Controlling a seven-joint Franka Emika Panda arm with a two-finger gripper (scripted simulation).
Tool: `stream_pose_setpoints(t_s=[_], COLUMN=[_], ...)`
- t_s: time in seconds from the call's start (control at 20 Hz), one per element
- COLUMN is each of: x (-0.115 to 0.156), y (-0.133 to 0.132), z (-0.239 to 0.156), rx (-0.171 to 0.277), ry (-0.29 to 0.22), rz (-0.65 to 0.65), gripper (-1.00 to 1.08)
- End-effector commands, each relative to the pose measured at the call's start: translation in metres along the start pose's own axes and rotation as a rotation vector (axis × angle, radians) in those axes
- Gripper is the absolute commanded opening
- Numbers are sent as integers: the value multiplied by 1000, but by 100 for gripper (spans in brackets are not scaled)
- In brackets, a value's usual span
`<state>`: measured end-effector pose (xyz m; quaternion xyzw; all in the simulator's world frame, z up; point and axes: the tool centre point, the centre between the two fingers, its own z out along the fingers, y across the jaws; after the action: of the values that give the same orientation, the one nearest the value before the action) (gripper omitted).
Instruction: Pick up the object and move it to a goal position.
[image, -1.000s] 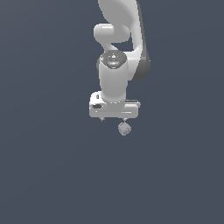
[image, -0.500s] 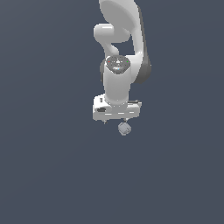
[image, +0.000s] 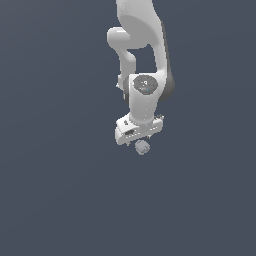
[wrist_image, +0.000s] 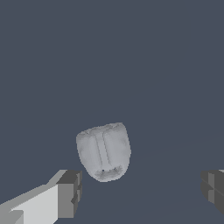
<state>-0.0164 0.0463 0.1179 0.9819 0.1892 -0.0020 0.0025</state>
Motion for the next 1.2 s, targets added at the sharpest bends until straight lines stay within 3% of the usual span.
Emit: stream_pose_setpoints(t_s=[0.0,0.45,0.8,1.15], x=[-1,-5,-5,-6], y=[-9,-27,-28,-29], z=[9,26,30,59], rx=[0,3,4,4], ry=[1,5,5,5], rz=[-73,-215,-219,-223], gripper=[100,100,100,100])
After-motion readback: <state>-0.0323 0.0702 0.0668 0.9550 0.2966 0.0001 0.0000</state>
